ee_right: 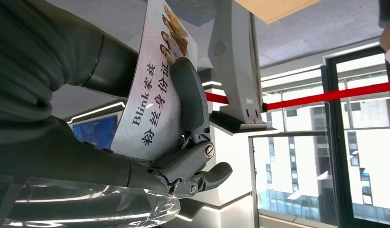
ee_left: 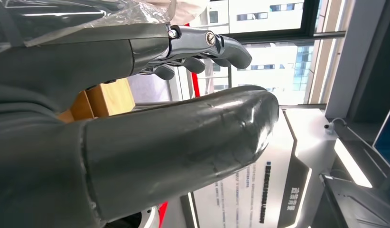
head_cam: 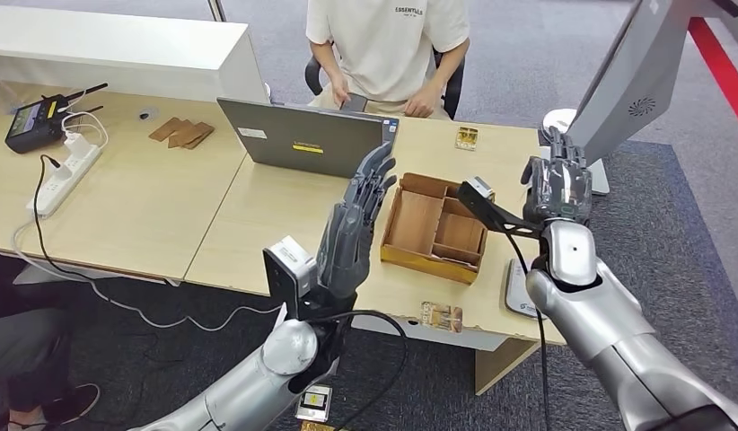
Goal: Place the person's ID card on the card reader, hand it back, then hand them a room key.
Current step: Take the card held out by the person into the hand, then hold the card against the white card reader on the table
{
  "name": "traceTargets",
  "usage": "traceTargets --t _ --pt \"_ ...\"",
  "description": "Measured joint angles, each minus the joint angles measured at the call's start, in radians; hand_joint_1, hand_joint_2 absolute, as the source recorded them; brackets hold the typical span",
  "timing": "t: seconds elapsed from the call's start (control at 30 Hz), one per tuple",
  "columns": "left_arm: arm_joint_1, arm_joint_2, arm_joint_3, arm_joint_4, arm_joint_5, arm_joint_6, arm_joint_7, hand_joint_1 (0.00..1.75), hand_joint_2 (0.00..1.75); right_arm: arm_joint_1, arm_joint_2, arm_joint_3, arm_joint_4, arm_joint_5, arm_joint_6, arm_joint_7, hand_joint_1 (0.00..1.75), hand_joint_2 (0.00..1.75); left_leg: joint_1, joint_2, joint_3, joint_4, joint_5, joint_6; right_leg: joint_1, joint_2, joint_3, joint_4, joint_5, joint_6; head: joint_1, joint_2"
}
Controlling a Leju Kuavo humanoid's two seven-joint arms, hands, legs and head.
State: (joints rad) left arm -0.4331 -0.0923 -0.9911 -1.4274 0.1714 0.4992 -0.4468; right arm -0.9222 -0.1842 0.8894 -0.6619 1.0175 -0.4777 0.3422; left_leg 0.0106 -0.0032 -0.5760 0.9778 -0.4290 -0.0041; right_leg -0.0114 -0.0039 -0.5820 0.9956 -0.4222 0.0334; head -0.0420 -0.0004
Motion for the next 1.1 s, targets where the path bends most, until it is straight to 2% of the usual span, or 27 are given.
traceTargets --t 0.2,0.47,1.1 --pt "0.016 0.013 0.012 -0.020 -0.015 0.006 0.013 0.00 0.00 0.046 -0.044 -0.011 -0.016 -0.015 -0.002 0.002 1.75 1.75 0.000 0.000 0.000 0.000 0.000 0.000 0.000 0.000 0.000 0.000 0.000 0.000 0.000 0.000" --pt "0.021 0.024 0.021 -0.039 -0.020 0.007 0.021 0.00 0.00 0.084 -0.069 -0.023 -0.016 -0.030 -0.003 -0.003 1.75 1.75 0.000 0.000 0.000 0.000 0.000 0.000 0.000 0.000 0.000 0.000 0.000 0.000 0.000 0.000" --pt "0.020 0.028 0.021 -0.042 -0.019 0.023 0.029 0.00 0.00 0.173 -0.055 -0.026 0.039 -0.088 -0.021 -0.062 1.75 1.75 0.000 0.000 0.000 0.000 0.000 0.000 0.000 0.000 0.000 0.000 0.000 0.000 0.000 0.000"
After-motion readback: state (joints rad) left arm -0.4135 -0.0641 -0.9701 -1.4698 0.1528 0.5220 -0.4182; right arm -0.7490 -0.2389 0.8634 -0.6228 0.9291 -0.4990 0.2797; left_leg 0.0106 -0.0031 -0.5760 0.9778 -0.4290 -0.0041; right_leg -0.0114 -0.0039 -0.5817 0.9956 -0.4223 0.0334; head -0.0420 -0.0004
